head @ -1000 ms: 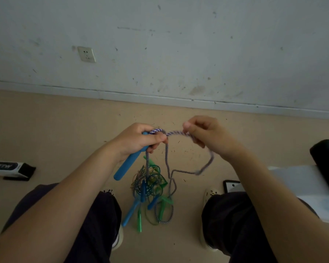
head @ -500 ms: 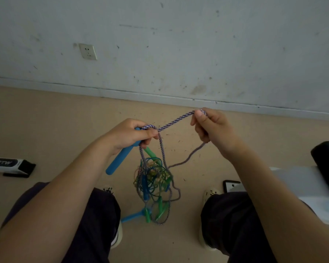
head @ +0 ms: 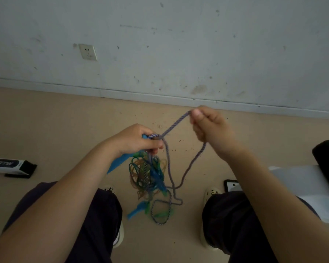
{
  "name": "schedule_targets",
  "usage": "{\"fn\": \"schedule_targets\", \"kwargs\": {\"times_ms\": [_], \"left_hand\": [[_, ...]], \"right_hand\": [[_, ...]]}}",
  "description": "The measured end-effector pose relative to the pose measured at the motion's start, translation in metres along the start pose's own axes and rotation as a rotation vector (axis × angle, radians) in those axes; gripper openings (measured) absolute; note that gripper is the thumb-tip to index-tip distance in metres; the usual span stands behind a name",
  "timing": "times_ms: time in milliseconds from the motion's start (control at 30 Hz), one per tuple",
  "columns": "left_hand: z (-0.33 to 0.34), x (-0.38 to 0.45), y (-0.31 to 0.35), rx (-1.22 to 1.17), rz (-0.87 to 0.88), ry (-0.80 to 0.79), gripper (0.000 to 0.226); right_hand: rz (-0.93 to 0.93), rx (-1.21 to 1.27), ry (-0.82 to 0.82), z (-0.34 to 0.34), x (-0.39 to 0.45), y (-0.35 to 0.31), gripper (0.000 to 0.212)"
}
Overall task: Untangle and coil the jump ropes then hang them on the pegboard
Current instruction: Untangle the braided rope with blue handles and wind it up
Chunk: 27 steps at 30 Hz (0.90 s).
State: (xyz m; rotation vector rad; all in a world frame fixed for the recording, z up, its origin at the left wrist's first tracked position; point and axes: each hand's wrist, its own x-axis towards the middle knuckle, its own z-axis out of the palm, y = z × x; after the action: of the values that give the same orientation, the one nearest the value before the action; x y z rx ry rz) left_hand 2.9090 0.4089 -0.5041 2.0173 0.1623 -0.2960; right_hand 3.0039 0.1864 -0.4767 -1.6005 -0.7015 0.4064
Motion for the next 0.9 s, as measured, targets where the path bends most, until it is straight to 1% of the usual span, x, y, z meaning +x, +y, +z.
{"fn": "schedule_targets", "kwargs": {"times_ms": [33,67,133,200,300,367,433,533,633,733,833,900], "left_hand": [[-0.001,0.000,-0.003,0.114,-0.039,0.000,0.012],[-0.002,0.000,-0.006,0.173,-0.065,0.010,0.014],[-0.003,-0.001,-0.008,0.149,-0.061,0.050,0.020],[0.000,-0.002,-0.007,0.104,-0.018,0.060,0.023],[0.011,0.000,-0.002,0.042,0.027,0.054,0.015],[0.016,0.001,0.002,0.012,0.058,0.080,0.013],[0.018,0.002,0.006,0.018,0.084,0.099,0.014],[0.019,0.003,0.008,0.007,0.068,0.077,0.010],[0.020,0.005,0.007,0.003,0.038,0.077,0.012],[0.016,0.006,0.002,0.064,0.000,0.090,0.015],[0.016,0.008,-0.002,0.064,0.000,0.108,0.018],[0.019,0.010,-0.002,0.167,0.028,0.116,0.020]], "right_hand": [[0.020,0.036,0.069,-0.008,0.002,0.000,0.030],[0.039,0.051,0.121,-0.016,0.003,0.000,0.031],[0.071,0.008,0.136,-0.028,0.005,0.001,0.031],[0.110,-0.085,0.048,-0.031,0.003,0.002,0.028],[0.149,-0.278,-0.130,-0.013,-0.003,0.005,0.025],[0.168,-0.326,-0.213,0.005,-0.004,0.008,0.024],[0.194,-0.371,-0.263,0.019,-0.003,0.012,0.023],[0.222,-0.494,-0.290,0.022,0.001,0.012,0.027],[0.238,-0.462,-0.283,0.016,0.002,0.007,0.027],[0.252,-0.384,-0.202,0.011,0.001,0.006,0.022],[0.290,-0.164,-0.165,0.007,0.000,0.008,0.021],[0.287,-0.028,-0.201,0.008,-0.002,0.009,0.019]]}}
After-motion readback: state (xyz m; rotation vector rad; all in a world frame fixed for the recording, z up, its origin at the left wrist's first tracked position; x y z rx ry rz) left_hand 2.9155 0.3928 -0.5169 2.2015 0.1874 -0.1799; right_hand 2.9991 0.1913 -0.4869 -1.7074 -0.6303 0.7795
